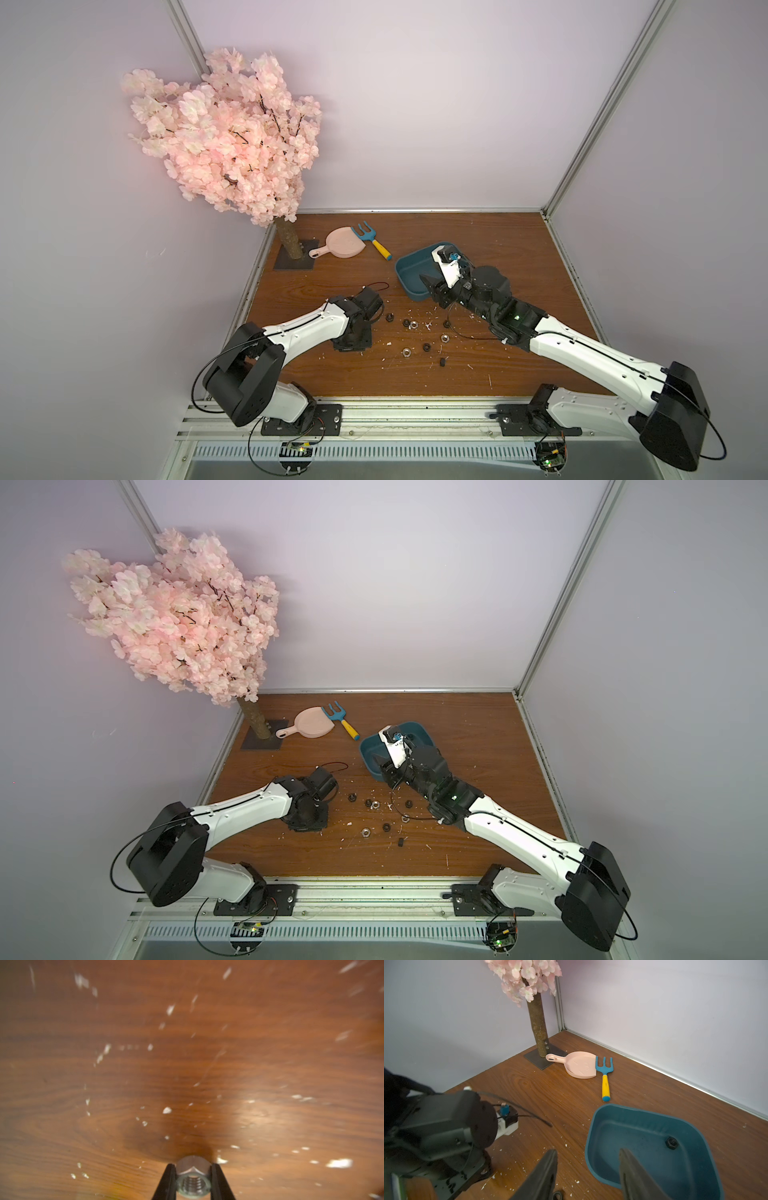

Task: Put the nuts on the desktop into the storage box
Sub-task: Pick up the nut from the center of the board.

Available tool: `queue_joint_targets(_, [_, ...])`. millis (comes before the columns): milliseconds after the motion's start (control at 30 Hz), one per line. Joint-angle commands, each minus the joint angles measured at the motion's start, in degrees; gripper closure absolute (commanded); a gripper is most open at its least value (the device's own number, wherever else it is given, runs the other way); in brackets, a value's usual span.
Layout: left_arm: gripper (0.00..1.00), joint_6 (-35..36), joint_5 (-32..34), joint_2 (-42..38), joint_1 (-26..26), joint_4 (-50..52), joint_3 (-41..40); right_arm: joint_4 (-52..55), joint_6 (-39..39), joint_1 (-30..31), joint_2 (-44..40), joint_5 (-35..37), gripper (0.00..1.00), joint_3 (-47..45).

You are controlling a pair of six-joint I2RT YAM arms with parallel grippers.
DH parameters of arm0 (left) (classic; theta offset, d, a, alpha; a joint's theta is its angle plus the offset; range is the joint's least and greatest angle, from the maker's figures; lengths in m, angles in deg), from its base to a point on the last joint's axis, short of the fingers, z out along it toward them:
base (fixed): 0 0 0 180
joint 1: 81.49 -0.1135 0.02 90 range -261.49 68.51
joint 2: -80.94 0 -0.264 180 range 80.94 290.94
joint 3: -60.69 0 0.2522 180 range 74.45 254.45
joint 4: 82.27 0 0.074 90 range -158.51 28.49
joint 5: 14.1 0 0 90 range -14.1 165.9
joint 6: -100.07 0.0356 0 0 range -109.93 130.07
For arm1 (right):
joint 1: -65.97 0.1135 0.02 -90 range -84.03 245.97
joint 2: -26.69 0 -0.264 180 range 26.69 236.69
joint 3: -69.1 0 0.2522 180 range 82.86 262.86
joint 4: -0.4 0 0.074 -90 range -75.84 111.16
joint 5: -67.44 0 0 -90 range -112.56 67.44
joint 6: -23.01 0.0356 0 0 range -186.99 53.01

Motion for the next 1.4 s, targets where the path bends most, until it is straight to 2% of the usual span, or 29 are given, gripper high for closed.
queue_joint_targets(0, [0.80, 5.0, -2.5, -3.0, 0.5, 0.3, 4.6, -5.9, -8.0, 0.4, -3.9, -9.4, 0.44, -4.2])
queue_joint_targets(33, [0.80, 6.1, -3.8, -3.9, 0.5, -0.1, 5.7, -7.0, -9.8, 0.4, -4.9, -11.7, 0.42, -5.8])
queue_joint_targets(100, [0.80, 8.5, -7.4, -6.0, 0.5, -1.7, 7.4, -10.1, -16.2, 0.4, -7.2, -21.0, 0.42, -10.2])
queue_joint_targets(167, [0.80, 9.9, -11.1, -7.4, 0.5, -3.3, 8.4, -13.4, -20.8, 0.7, -9.4, -27.0, 0.33, -14.2])
queue_joint_targets(233, [0.79, 11.8, -16.9, -8.7, 0.5, -5.9, 8.6, -17.4, -21.7, 0.8, -11.4, -29.6, 0.27, -17.6])
queue_joint_targets(333, [0.79, 12.8, -28.2, -11.6, 0.5, -12.8, 6.8, -22.4, -22.5, 0.9, -12.5, -34.5, 0.25, -21.4])
queue_joint_targets(467, [0.79, 10.2, -43.0, -15.3, 0.5, -25.4, 3.0, -34.2, -19.9, 1.4, -13.3, -36.0, 0.25, -27.0])
queue_joint_targets(633, [0.78, 4.3, -54.2, -17.6, 0.6, -39.0, -1.9, -46.5, -17.3, 1.4, -15.1, -32.5, 0.24, -33.3])
queue_joint_targets(900, [0.78, 4.1, -60.0, -16.5, 2.1, -42.4, -1.5, -50.5, -16.6, 1.4, -14.5, -30.1, 0.26, -34.4])
queue_joint_targets(1133, [0.79, 1.2, -63.8, -16.5, 2.5, -48.0, -3.0, -51.2, -16.2, 1.4, -13.3, -28.7, 0.36, -34.1])
queue_joint_targets(1367, [0.79, -0.1, -64.6, -16.1, 2.7, -50.0, -3.5, -50.8, -15.6, 1.5, -11.7, -30.8, 0.41, -33.1])
